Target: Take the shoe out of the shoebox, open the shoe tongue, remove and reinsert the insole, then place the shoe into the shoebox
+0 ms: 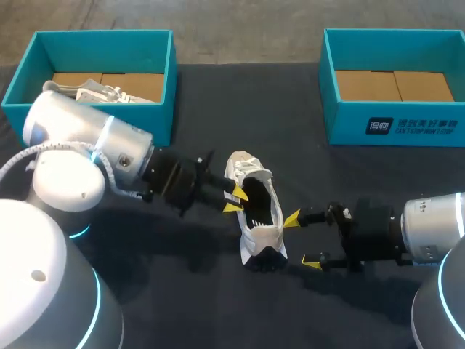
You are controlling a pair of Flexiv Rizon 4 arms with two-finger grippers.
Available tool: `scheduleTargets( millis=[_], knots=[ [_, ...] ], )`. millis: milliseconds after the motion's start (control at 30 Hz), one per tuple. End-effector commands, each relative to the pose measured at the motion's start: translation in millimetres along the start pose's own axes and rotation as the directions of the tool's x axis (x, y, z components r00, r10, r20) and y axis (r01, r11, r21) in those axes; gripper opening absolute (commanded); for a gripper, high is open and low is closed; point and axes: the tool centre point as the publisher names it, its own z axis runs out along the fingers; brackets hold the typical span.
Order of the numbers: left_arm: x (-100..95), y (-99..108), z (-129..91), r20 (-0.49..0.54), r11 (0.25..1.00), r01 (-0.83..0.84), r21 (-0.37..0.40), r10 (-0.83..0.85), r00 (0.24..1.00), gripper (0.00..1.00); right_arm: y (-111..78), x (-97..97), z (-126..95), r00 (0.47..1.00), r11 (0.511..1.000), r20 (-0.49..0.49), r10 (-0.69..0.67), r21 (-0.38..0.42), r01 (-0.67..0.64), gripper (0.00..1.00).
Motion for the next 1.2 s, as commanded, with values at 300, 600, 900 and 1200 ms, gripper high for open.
scheduleTargets(
  millis=[300,600,900,1200],
  knots=[
    [-9.0,-3,13,-0.227,0.997,-0.058,-0.054,0.045,0.973,0.00,-2.7,4.6,-13,0.999,0.999,0.040,-0.029,-0.015,0.030,1.00],
    [-6.6,-3,25,-0.371,0.989,-0.111,-0.098,0.067,0.926,0.00,-2.0,3.8,-50,0.993,0.996,0.085,-0.086,-0.012,0.088,1.00],
    [-1.6,-2,34,-0.501,0.975,-0.182,-0.127,0.095,0.860,0.00,2.2,-1.9,-86,0.984,0.993,0.141,-0.113,-0.022,0.117,1.00],
    [-4.2,1,39,-0.623,0.946,-0.283,-0.157,0.127,0.772,0.00,4.8,-8.6,-125,0.978,0.989,0.166,-0.130,-0.053,0.140,1.00]
  ],
)
